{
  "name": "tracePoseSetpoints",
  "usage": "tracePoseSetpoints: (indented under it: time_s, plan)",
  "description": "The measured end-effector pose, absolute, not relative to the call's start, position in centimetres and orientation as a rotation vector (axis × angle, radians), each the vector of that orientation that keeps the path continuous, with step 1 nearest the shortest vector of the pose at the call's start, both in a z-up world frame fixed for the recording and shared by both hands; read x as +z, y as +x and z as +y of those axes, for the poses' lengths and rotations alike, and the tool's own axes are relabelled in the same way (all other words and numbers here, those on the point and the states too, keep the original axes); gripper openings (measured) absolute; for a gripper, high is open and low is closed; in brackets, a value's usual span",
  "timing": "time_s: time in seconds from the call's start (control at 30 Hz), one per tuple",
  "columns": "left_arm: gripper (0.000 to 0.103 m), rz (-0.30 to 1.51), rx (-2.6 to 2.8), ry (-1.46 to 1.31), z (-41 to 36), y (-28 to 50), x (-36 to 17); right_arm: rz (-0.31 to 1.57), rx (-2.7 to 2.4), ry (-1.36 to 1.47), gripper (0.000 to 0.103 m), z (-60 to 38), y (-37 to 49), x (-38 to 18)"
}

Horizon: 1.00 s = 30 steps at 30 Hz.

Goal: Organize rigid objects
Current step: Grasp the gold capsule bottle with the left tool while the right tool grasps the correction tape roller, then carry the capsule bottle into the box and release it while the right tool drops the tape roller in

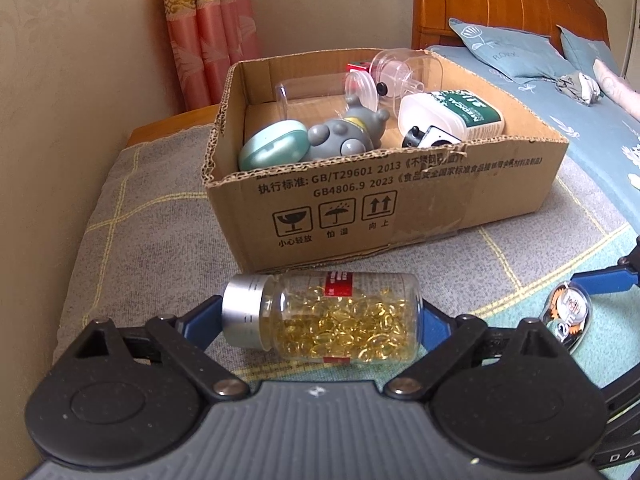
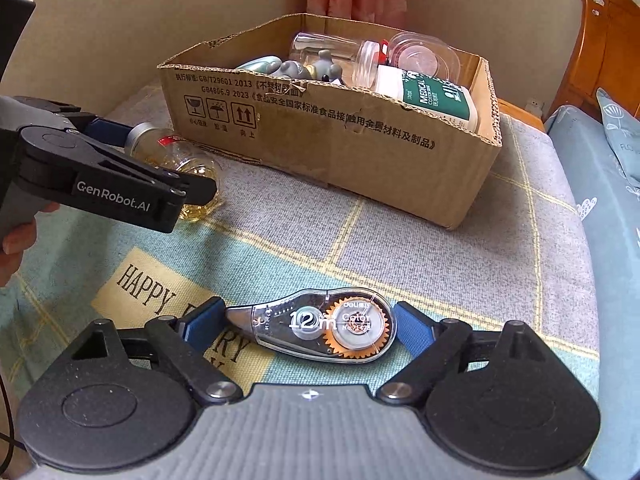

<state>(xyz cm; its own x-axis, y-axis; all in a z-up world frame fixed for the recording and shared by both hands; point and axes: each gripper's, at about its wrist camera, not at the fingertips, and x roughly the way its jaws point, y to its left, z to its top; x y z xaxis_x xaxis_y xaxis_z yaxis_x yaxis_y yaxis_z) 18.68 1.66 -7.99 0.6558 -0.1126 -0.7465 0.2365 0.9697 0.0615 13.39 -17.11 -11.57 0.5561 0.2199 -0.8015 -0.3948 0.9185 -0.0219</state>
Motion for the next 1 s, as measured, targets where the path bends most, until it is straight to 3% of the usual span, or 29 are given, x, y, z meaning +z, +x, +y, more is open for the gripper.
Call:
tracePoseSetpoints:
  time_s: [1.0]
  plan:
    - [0.092,0.868,-0.25,0.188,1.8,17.1,-5.5,0.879,0.42,-0.211,0.093,-19.4,13.5,-8.5]
